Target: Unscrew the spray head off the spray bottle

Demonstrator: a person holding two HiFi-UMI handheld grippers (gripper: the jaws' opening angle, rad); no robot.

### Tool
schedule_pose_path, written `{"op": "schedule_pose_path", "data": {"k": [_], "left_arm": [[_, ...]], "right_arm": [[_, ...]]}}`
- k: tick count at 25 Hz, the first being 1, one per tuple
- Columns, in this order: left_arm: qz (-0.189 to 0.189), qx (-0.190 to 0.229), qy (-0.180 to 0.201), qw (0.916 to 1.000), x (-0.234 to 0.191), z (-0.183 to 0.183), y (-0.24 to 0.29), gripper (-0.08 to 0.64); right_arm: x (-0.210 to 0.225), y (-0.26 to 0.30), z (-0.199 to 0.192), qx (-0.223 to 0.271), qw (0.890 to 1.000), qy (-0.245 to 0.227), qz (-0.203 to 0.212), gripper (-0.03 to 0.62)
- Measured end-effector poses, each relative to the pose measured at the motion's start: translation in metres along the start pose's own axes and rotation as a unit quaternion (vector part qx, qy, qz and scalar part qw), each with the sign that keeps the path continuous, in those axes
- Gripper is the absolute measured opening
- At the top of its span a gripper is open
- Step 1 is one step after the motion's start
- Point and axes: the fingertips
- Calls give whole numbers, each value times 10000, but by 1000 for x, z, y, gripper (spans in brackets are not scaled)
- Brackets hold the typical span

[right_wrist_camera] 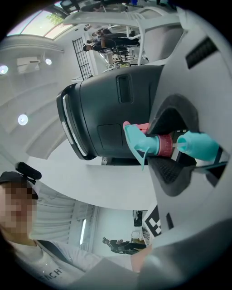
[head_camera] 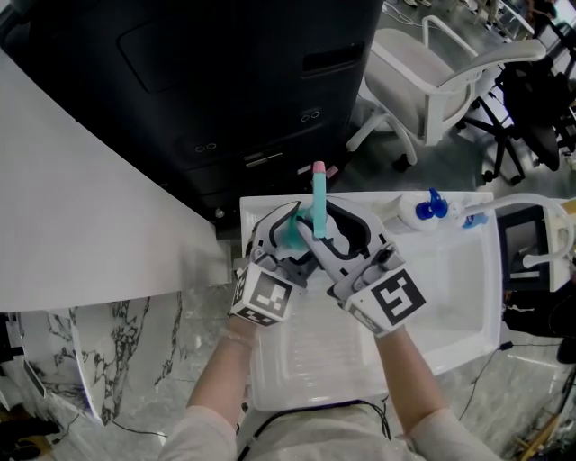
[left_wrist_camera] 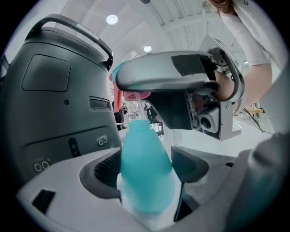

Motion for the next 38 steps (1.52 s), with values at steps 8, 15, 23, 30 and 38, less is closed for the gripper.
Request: {"op": "schedule_pose_path", "data": {"k": [8, 15, 23, 30, 38], "left_arm": [[-56, -106, -88, 9999, 0, -4, 3, 344], [-84, -149, -229, 9996, -1, -8, 5, 351], [-125, -159, -260, 9995, -1, -10, 6, 354], [-125, -196, -218, 9995, -1, -9, 5, 354], [-76, -300, -203, 9993, 1, -9, 8, 354]], "right_arm": [[1, -9, 30, 337, 9994, 62, 62, 156], [6, -17, 56, 564, 9983, 131, 92, 156], [7, -23, 77, 741, 9972, 25, 86, 156], [5, -24, 93, 870, 9962, -45, 96, 156], [5, -30, 111, 988, 9949, -172, 110, 156]]}}
Point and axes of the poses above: the fingertips, and each gripper's own axes: y forward along the fingers, x to its right, z out of its top, and after that the axes turned 6 degrees about -x, right-handed
